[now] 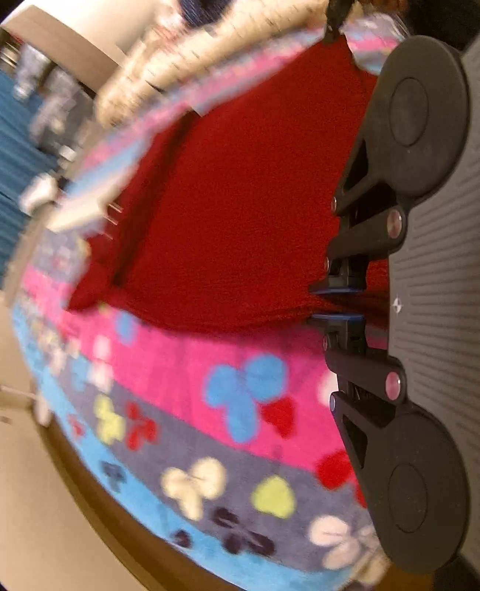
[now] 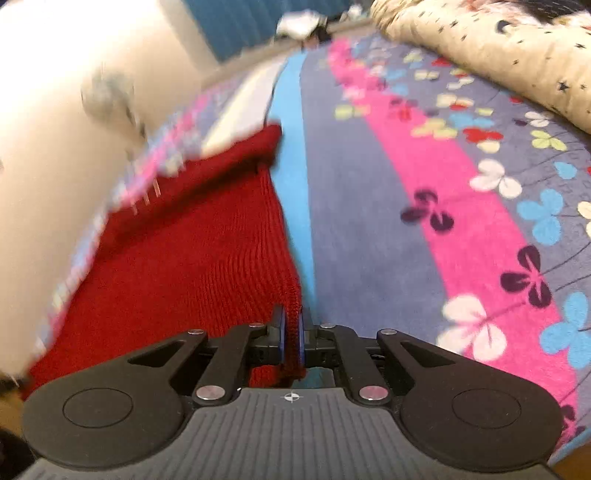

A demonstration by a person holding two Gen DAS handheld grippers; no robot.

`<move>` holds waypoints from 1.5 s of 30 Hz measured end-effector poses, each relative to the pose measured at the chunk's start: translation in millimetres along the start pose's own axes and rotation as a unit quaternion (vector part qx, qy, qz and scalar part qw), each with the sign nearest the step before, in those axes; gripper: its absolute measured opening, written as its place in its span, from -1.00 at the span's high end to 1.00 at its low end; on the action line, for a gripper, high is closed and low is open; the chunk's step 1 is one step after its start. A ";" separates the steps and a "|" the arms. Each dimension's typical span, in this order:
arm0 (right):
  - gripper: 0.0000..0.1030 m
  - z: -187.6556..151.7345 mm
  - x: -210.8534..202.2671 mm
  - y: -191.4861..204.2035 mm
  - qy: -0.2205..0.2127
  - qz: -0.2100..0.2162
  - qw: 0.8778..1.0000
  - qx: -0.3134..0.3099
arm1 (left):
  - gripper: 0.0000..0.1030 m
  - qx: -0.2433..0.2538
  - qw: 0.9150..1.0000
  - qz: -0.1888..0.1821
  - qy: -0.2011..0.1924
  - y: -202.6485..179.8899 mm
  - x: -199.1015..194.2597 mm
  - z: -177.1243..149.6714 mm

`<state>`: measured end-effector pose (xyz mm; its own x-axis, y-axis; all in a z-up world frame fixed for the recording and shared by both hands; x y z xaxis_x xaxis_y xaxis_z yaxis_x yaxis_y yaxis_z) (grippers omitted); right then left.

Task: Fold small clothes

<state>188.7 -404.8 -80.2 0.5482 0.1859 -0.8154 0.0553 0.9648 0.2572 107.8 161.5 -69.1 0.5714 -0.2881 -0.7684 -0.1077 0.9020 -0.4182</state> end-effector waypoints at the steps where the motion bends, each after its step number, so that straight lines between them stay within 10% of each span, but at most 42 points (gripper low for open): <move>1: 0.88 -3.1 7.3 1.6 0.019 -0.004 1.000 -0.006 | 0.80 -0.004 1.000 0.013 0.018 2.2 7.1 -2.0; 9: 0.43 -8.7 29.2 8.2 0.054 -0.034 0.998 -0.017 | 0.55 -0.013 0.999 0.035 0.040 6.8 18.9 -2.2; 19: 0.43 -11.7 43.0 14.5 0.060 -0.036 0.997 -0.037 | 0.50 0.005 0.998 0.045 0.050 5.3 27.8 -9.2; 27: 0.88 -9.5 32.7 26.1 0.035 -0.014 0.998 -0.057 | 0.78 0.049 0.997 0.053 0.031 -4.2 22.0 -5.0; 45: 0.73 -11.1 36.6 25.0 0.045 -0.017 0.997 -0.054 | 0.52 0.038 0.996 0.059 0.049 -0.9 29.3 -7.4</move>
Point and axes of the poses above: each gripper's, at about its wrist camera, not at the fingertips, and x roughly the way its jaws point, y to its left, z to its top, the point moved 5 cm from there along x, roughly the way its jaws point, and after that the axes turned 9 degrees about -z, right-handed, at the moved point
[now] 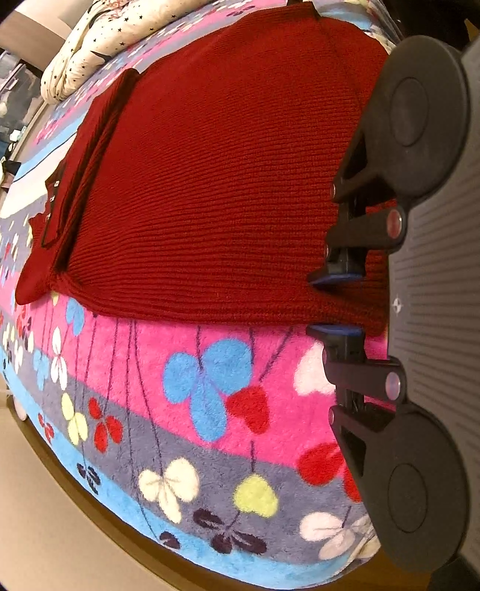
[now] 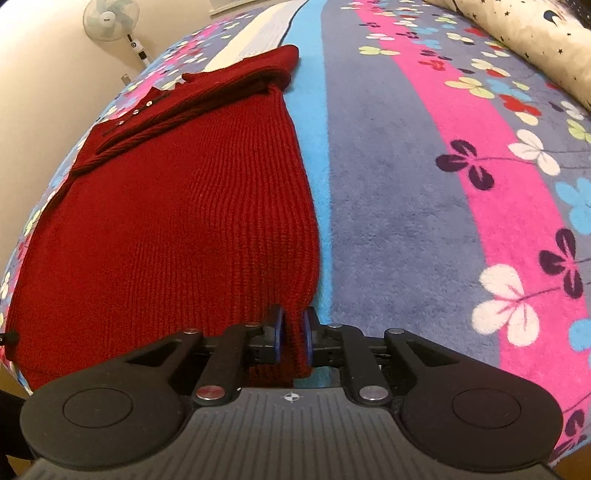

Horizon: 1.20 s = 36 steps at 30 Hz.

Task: Fold small clothes

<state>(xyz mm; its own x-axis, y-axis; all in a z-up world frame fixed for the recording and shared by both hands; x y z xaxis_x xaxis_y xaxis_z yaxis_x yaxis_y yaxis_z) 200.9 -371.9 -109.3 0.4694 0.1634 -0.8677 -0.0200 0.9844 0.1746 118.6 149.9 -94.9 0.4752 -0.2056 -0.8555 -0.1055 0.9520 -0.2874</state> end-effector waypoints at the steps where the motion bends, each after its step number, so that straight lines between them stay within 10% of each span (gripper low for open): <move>1: 0.73 -0.5 0.4 0.6 0.001 -0.001 1.000 -0.002 | 0.52 0.001 1.000 0.000 0.000 -0.3 -0.1 -0.1; 24: 0.82 -1.0 -0.6 9.9 -0.011 -0.009 0.999 -0.031 | 0.65 0.017 1.000 0.003 0.002 -5.1 1.9 -0.8; 36: 0.89 19.4 -57.7 9.2 -0.098 0.040 0.994 -0.011 | 0.80 0.052 0.996 -0.008 -0.074 -34.9 -47.6 15.0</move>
Point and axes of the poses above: each gripper's, at about its wrist camera, not at the fingertips, and x roughly the way its jaws point, y to its left, z to its top, the point moved 5 cm from there along x, roughly the way its jaws point, and after that the axes turned 9 degrees about -z, right-handed, at the moved point
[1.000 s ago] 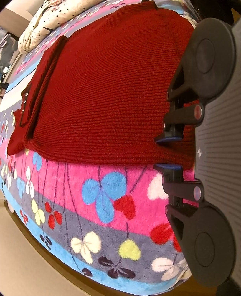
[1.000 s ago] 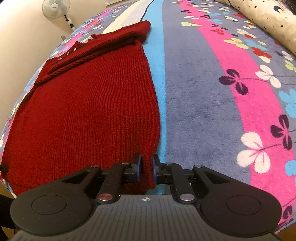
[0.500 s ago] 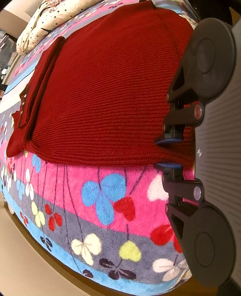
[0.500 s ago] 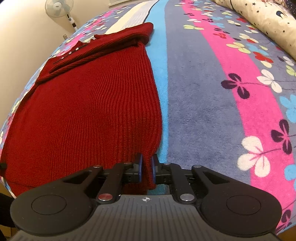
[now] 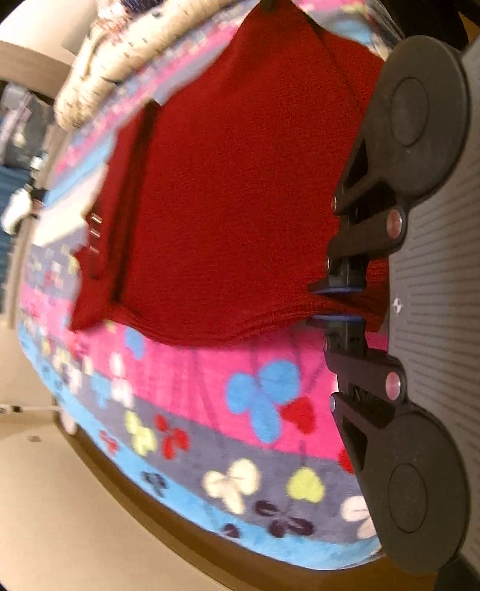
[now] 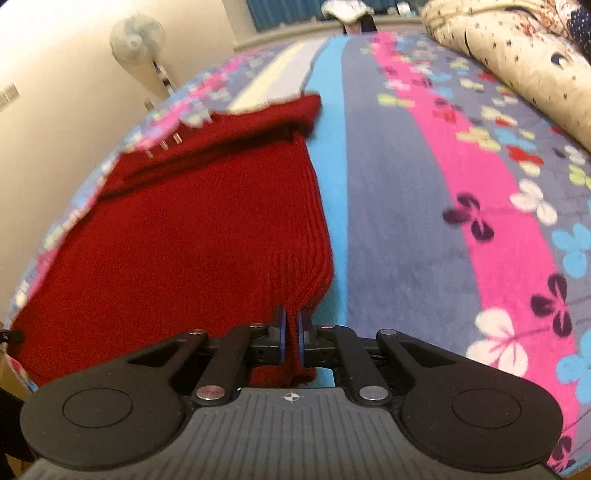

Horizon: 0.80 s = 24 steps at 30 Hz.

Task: Fold small clothes

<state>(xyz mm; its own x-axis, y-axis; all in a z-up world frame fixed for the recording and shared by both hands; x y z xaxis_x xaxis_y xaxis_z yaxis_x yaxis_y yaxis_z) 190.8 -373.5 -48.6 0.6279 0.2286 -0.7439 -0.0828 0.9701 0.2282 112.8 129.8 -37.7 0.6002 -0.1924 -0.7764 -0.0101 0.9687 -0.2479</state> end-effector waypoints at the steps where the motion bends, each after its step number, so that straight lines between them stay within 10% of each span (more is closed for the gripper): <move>1: 0.89 5.6 -9.2 0.2 -0.012 0.012 1.000 0.007 | 0.80 0.000 1.000 -0.007 -0.012 -4.2 -8.9 5.3; 16: 0.94 17.0 -167.1 -8.9 -0.140 0.114 0.983 0.024 | 0.85 0.022 0.986 -0.100 -0.135 -31.5 -168.5 19.5; 24: 0.93 43.8 -96.9 -49.8 -0.082 0.073 0.989 0.103 | 0.86 -0.015 0.993 -0.071 -0.096 16.9 -93.7 63.9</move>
Point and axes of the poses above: each gripper's, at about its wrist camera, not at the fingertips, and x roughly the way its jaws point, y to its left, z to its top, the point moved 5 cm from there along x, roughly the way its jaws point, and after that the axes turned 9 degrees about -z, right-handed, at the moved point
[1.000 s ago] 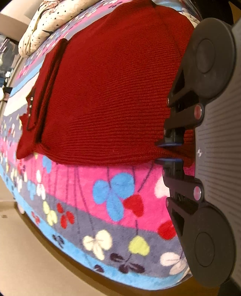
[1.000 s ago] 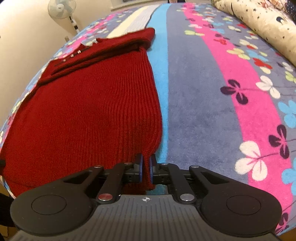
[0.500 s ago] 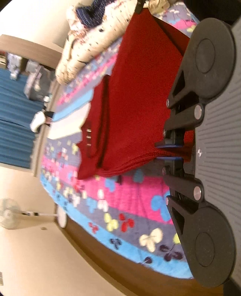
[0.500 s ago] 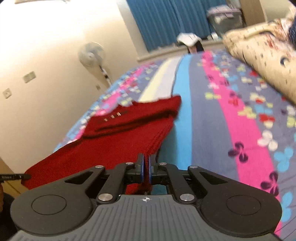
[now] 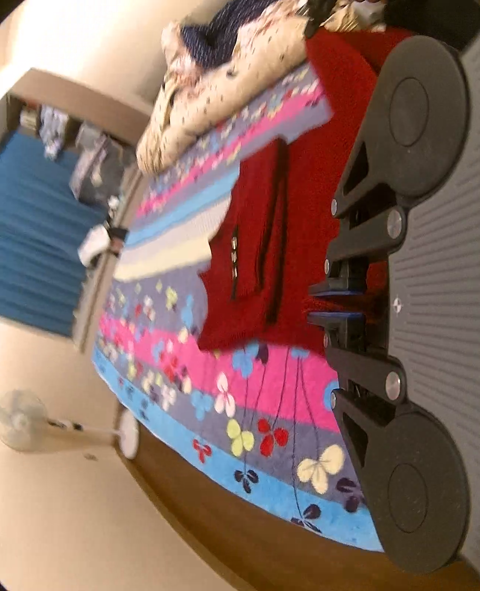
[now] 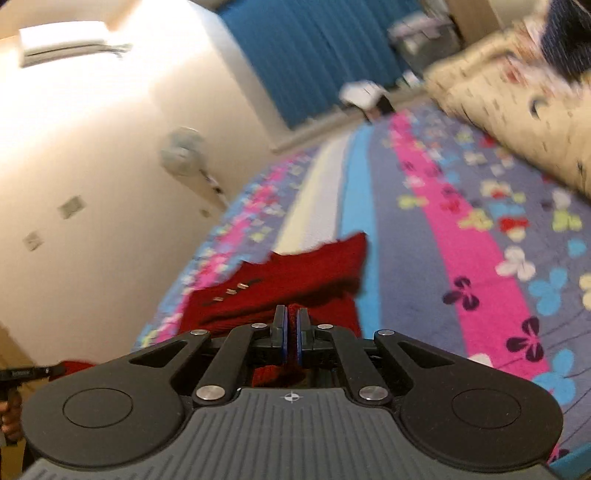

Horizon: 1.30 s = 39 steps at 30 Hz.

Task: Fold small clothes

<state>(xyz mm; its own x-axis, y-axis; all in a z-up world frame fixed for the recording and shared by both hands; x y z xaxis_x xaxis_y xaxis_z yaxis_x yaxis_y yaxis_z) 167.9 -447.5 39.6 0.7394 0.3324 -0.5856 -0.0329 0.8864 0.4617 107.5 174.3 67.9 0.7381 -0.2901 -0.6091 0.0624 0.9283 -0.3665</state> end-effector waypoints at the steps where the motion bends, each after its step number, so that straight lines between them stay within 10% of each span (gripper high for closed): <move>1: 0.93 4.1 18.8 -4.2 0.015 -0.016 1.000 0.003 | 0.86 -0.007 1.000 0.012 0.007 13.0 18.6 9.2; 9: 0.92 13.5 178.8 -17.1 0.116 -0.104 0.988 -0.007 | 1.00 -0.089 0.986 0.093 0.108 110.1 160.1 31.2; 13: 0.83 10.4 209.0 -41.7 0.122 -0.170 0.977 0.041 | 0.96 -0.144 0.986 0.039 0.072 122.5 154.5 38.2; 17: 0.73 26.9 195.2 -45.1 0.068 -0.128 0.987 0.075 | 0.79 -0.105 0.989 0.021 0.099 112.0 161.0 33.2; 24: 0.06 5.2 205.3 -34.8 0.143 -0.068 0.987 0.028 | 0.15 -0.083 0.987 0.005 0.137 88.5 182.1 21.9; 33: 0.08 -20.9 224.8 -15.0 0.193 -0.076 0.977 -0.042 | 0.07 -0.047 0.982 0.029 0.179 72.3 208.8 10.7; 35: 0.42 -22.2 219.5 -7.9 0.185 -0.068 0.978 -0.062 | 0.07 -0.035 0.983 0.033 0.179 69.3 209.6 10.0; 39: 0.76 -19.6 210.4 -3.9 0.166 -0.055 0.981 -0.078 | 0.59 -0.005 0.985 0.028 0.170 61.5 205.1 10.9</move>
<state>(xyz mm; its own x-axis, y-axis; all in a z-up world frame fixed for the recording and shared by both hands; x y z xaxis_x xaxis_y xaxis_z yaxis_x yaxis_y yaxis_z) 310.4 -374.8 -98.4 0.4846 0.2959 -0.8231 -0.0865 0.9526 0.2916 270.0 174.4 -71.8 0.4731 -0.3016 -0.8277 0.0196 0.9429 -0.3324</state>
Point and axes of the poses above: each gripper's, at about its wrist camera, not at the fingertips, and x roughly the way its jaws point, y to its left, z to its top, the point moved 5 cm from there along x, roughly the way its jaws point, and after that the axes turned 9 degrees about -z, right-handed, at the moved point
